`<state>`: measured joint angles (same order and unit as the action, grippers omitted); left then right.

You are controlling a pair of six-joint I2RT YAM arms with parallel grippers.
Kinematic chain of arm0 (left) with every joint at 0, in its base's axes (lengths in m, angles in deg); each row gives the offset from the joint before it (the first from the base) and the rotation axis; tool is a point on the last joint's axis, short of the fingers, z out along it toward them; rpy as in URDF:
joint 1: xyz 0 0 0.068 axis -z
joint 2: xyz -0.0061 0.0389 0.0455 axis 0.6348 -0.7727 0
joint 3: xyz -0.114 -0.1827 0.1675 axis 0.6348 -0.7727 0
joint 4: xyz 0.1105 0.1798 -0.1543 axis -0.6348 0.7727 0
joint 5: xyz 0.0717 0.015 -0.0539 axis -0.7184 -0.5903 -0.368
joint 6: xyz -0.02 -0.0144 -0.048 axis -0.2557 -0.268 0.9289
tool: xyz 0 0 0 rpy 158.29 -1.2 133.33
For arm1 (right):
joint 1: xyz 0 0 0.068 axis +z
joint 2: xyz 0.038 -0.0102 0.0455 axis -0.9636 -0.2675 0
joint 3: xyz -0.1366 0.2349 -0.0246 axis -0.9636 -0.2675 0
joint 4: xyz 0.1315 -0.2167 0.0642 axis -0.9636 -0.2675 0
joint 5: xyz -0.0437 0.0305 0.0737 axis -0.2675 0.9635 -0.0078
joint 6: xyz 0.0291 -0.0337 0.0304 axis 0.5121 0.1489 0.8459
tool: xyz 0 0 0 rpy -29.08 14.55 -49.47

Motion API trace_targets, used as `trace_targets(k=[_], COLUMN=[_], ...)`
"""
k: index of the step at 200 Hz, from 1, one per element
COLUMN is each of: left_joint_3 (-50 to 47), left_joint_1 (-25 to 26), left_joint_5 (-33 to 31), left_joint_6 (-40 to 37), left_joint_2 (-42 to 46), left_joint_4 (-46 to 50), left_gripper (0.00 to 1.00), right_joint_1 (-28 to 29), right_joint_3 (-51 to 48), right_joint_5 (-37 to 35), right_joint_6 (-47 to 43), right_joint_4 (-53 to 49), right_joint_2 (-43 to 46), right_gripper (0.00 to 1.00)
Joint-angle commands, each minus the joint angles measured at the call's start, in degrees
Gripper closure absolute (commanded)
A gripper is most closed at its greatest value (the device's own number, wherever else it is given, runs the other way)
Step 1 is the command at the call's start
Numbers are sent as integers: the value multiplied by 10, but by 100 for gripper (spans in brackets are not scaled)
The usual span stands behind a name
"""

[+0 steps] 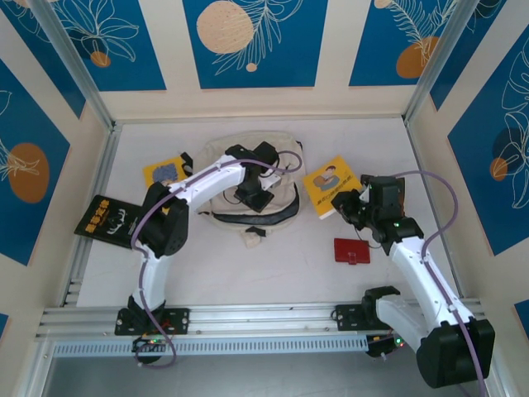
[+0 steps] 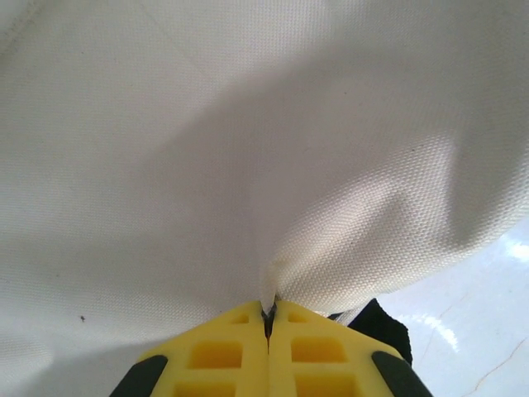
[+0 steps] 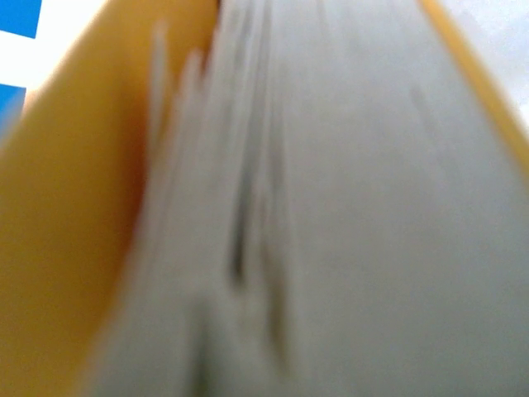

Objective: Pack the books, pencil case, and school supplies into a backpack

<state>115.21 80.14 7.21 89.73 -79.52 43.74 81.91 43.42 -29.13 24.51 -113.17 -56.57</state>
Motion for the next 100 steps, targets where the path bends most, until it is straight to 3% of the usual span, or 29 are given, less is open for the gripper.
trace_targets(k=[1,34,72,100], left_joint_3=[26,25,-3,-46], left_joint_1=[-6,-7,-7,-6], left_joint_5=[27,-8,-69,-77], left_joint_6=[29,86,133,145], left_joint_2=[55,102,155,190], left_joint_4=[-27,-95,-202,-288], left_gripper=[95,95,97,99], right_joint_1=[-8,-16,-16,-14], right_joint_3=[42,76,75,55], right_joint_5=[-59,-53,66,167], right_joint_6=[-29,-63,-74,-45], right_joint_4=[-35,-111,-93,-29], right_joint_2=[37,41,53,44], right_gripper=[94,95,96,96])
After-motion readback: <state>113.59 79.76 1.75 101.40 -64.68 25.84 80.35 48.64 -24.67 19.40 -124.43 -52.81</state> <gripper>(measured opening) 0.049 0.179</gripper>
